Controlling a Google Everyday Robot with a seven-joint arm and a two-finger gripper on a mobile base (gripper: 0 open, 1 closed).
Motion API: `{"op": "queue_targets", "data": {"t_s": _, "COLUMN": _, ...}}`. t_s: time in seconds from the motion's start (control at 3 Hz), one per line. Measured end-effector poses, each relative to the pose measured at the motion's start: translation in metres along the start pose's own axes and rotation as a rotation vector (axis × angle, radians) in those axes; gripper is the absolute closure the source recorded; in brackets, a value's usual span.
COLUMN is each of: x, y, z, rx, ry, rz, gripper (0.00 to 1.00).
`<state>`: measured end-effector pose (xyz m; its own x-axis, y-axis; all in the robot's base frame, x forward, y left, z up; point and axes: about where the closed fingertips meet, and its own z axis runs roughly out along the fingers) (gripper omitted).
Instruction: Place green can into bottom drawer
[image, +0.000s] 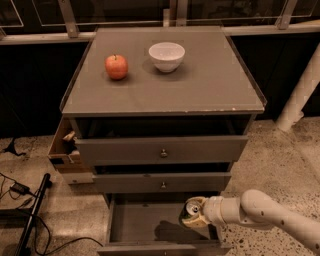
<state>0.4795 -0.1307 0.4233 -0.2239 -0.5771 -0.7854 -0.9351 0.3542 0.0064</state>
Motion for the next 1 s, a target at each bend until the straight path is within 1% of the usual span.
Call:
{"op": "queue_targets", "data": {"t_s": 0.67, "x": 0.028, "y": -0.001, "z": 0.014, "rx": 0.007, "ry": 0.005, "rz": 0.008, "gripper": 1.00}}
{"op": "queue_targets", "data": {"t_s": 1.0, "x": 0.044, "y": -0.005, "z": 0.043, "rx": -0.005, "ry": -0.058, "rz": -0.019, "gripper": 1.00}}
